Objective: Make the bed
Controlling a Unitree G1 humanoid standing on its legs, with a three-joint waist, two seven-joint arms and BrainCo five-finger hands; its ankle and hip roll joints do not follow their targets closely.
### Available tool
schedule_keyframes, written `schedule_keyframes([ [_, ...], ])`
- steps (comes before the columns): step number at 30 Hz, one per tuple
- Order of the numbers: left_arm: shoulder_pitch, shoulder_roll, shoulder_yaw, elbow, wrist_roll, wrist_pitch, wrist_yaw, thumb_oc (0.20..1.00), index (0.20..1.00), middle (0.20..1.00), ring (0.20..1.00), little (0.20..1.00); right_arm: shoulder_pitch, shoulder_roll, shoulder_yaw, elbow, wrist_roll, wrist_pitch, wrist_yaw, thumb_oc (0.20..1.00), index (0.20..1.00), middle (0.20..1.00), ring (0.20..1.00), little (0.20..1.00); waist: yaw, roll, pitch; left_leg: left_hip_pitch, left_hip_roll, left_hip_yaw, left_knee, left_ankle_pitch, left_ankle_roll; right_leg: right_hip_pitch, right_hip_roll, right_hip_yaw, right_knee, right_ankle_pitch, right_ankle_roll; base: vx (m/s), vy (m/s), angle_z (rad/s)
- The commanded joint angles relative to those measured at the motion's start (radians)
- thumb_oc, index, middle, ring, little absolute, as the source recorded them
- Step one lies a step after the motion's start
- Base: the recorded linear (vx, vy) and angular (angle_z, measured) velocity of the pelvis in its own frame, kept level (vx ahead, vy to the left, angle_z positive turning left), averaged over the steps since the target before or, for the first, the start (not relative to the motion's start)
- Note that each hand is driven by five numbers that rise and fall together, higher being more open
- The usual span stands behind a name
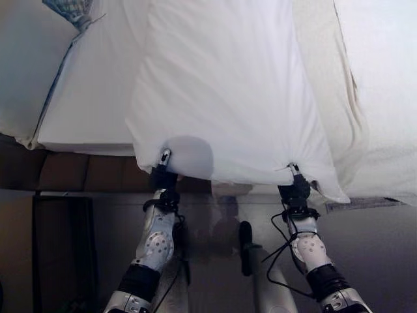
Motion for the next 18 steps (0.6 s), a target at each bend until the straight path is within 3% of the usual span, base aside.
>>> schedule_keyframes([
  [1,0.023,0.050,0.051,-0.081,0.023,-0.092,-0.023,0.200,0.200,0.200,0.200,0.200,0.078,-0.059,-0.047,-0.016,-0.019,-0.075,0.003,0.200,0.200,0.200,0.200,0.200,0.005,0.052,-0.049,0.045,-0.028,0.026,-0.132,0.186,-0.025,0.020,0.037,0.025,-0.139,0.114,0.140,-0.07,0.388,0.26],
  [4,0.006,0.076,0.014,-0.068,0.042,-0.089,-0.022,0.200,0.200,0.200,0.200,0.200,0.071,-0.041,-0.061,-0.002,-0.020,-0.086,-0.004,0.200,0.200,0.200,0.200,0.200,0.006,0.046,-0.050,0.036,-0.076,0.034,-0.129,0.180,-0.026,0.029,-0.007,0.032,-0.213,0.170,0.175,-0.02,0.363,0.04],
  [7,-0.003,0.073,-0.005,-0.040,0.040,-0.088,-0.015,0.200,0.200,0.200,0.200,0.200,0.074,-0.037,-0.072,-0.009,-0.040,-0.085,-0.015,0.200,0.200,0.200,0.200,0.200,-0.020,0.037,-0.047,-0.028,-0.154,0.053,0.056,0.073,-0.003,0.084,-0.108,0.061,-0.292,0.241,0.208,0.04,0.525,0.38],
  [8,0.000,0.071,-0.007,-0.020,0.040,-0.091,-0.010,0.200,0.200,0.200,0.200,0.200,0.075,-0.036,-0.071,-0.010,-0.046,-0.080,-0.014,0.200,0.200,0.200,0.200,0.200,-0.026,0.031,-0.050,-0.049,-0.185,0.050,0.103,0.043,0.014,0.093,-0.142,0.088,-0.334,0.297,0.222,0.08,0.591,0.81],
  [11,0.007,0.062,-0.022,0.040,0.045,-0.084,0.001,0.200,0.200,0.200,0.200,0.200,0.092,-0.036,-0.069,-0.009,-0.074,-0.065,-0.018,0.200,0.200,0.200,0.200,0.200,-0.035,0.039,-0.052,-0.078,-0.248,0.044,0.206,-0.037,0.074,0.135,-0.207,0.126,-0.380,0.326,0.211,0.14,0.611,0.26],
  [12,0.015,0.066,-0.031,0.059,0.092,-0.074,0.005,0.200,0.200,0.200,0.200,0.200,0.098,-0.031,-0.071,0.001,-0.081,-0.056,-0.010,0.200,0.200,0.200,0.200,0.200,-0.043,0.051,-0.060,-0.063,-0.279,0.043,0.187,-0.042,0.096,0.120,-0.208,0.138,-0.362,0.353,0.200,0.14,0.461,-0.02],
  [13,0.015,0.066,-0.031,0.059,0.092,-0.073,0.006,0.200,0.200,0.200,0.200,0.200,0.098,-0.031,-0.071,0.001,-0.081,-0.056,-0.009,0.200,0.200,0.200,0.200,0.200,-0.043,0.051,-0.061,-0.062,-0.279,0.043,0.185,-0.041,0.096,0.119,-0.208,0.138,-0.361,0.352,0.200,0.12,0.452,-0.02],
  [15,0.023,0.054,-0.018,0.086,0.096,-0.081,0.035,0.200,0.200,0.200,0.200,0.200,0.091,-0.020,-0.044,0.018,-0.089,-0.045,-0.002,0.200,0.200,0.200,0.200,0.200,-0.033,0.058,-0.054,-0.029,-0.282,0.072,0.154,-0.035,0.103,0.099,-0.167,0.042,-0.289,0.273,0.180,0.04,0.303,-0.09],
  [17,0.016,0.023,0.014,0.145,0.097,-0.110,0.101,0.200,0.200,0.200,0.200,0.200,0.082,-0.003,-0.012,0.089,-0.082,-0.036,-0.001,0.200,0.200,0.200,0.200,0.200,-0.031,0.049,-0.034,0.015,-0.313,0.109,0.088,-0.017,0.104,0.076,-0.067,-0.044,-0.215,0.177,0.153,-0.01,0.313,-0.40],
  [18,0.018,0.010,0.032,0.167,0.096,-0.120,0.123,0.200,0.200,0.200,0.200,0.200,0.077,0.000,-0.005,0.118,-0.089,-0.032,-0.003,0.200,0.200,0.200,0.200,0.200,-0.028,0.046,-0.029,0.021,-0.321,0.117,0.072,-0.013,0.104,0.076,-0.047,-0.054,-0.211,0.168,0.149,-0.01,0.198,-0.47],
])
